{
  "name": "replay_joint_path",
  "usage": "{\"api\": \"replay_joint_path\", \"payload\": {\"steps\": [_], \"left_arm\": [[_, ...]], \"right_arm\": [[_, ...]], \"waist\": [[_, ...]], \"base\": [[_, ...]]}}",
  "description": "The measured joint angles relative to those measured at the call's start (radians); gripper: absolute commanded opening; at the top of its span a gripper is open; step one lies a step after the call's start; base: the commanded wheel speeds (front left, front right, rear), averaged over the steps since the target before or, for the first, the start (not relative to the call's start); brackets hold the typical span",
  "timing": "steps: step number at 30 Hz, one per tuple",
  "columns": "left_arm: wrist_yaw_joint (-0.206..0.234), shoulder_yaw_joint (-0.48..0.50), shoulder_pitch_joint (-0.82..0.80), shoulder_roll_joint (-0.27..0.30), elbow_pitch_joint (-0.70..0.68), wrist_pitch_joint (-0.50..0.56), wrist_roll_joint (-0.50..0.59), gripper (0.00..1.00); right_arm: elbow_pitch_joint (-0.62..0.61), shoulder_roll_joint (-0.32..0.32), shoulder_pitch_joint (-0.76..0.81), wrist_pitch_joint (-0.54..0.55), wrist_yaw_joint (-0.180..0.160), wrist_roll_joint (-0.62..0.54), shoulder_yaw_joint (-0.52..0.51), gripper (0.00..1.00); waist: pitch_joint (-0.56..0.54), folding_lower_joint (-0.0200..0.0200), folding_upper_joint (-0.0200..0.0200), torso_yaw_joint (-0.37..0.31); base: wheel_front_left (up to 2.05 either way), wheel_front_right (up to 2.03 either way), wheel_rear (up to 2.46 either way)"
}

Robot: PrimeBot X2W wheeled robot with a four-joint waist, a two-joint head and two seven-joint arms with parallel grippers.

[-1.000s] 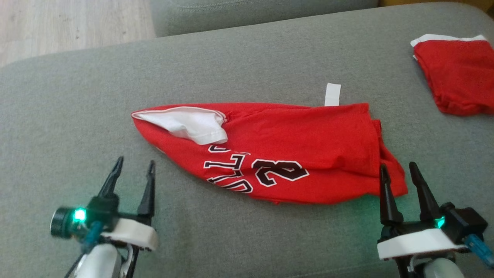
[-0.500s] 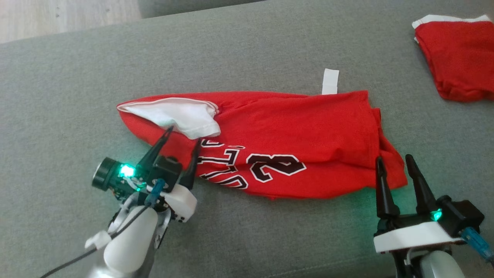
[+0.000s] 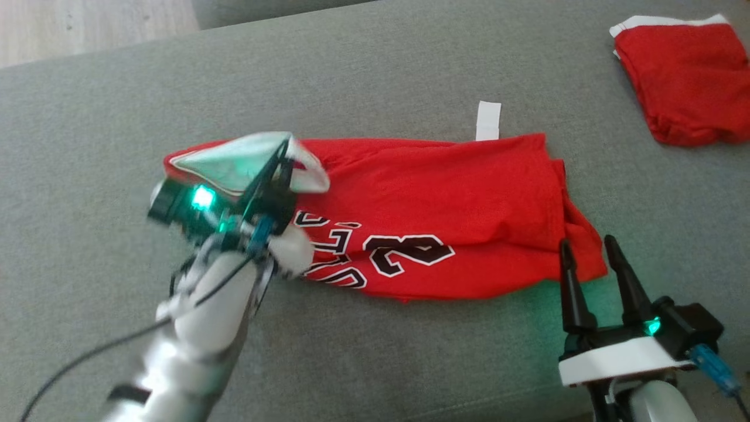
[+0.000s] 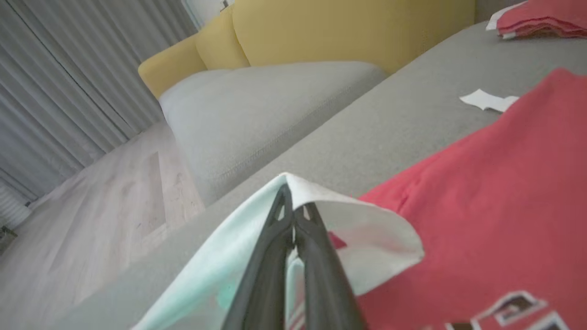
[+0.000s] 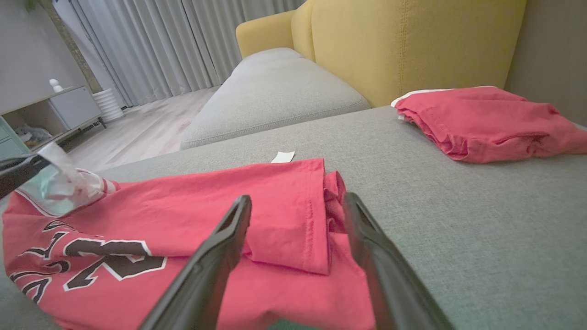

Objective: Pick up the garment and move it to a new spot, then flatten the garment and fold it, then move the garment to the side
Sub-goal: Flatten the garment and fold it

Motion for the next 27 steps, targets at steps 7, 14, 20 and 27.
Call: {"api": "replay_joint_path", "payload": {"steps": [7,14,20,27], "left_arm": [[0.000,-0.050,-0.151,-0.037,0.111,-0.027,0.027,1.00],[0.041,-0.082,-0.140,-0.059,0.174,-0.075,0.024,1.00],[0.127,-0.081,-0.036,-0.042,0.148,-0.074,0.024,1.00],[0.159,-0.039,0.020,0.026,0.098,-0.033,-0.007,1.00]], "right_arm": [[0.003,0.000,-0.012,0.000,0.000,-0.001,0.032,1.00],[0.006,0.000,-0.010,0.000,0.000,-0.001,0.012,1.00],[0.008,0.000,-0.008,0.000,0.000,0.001,-0.002,1.00],[0.008,0.000,-0.008,0.000,0.000,0.001,-0.007,1.00]], "waist": [[0.011,0.0000,0.0000,-0.031],[0.008,0.0000,0.0000,-0.041],[-0.002,-0.0001,0.0000,-0.009],[0.006,-0.0001,0.0000,0.012]], "base": [[0.00,0.00,0.00],[0.00,0.00,0.00],[0.00,0.00,0.00],[0.00,0.00,0.00]]}}
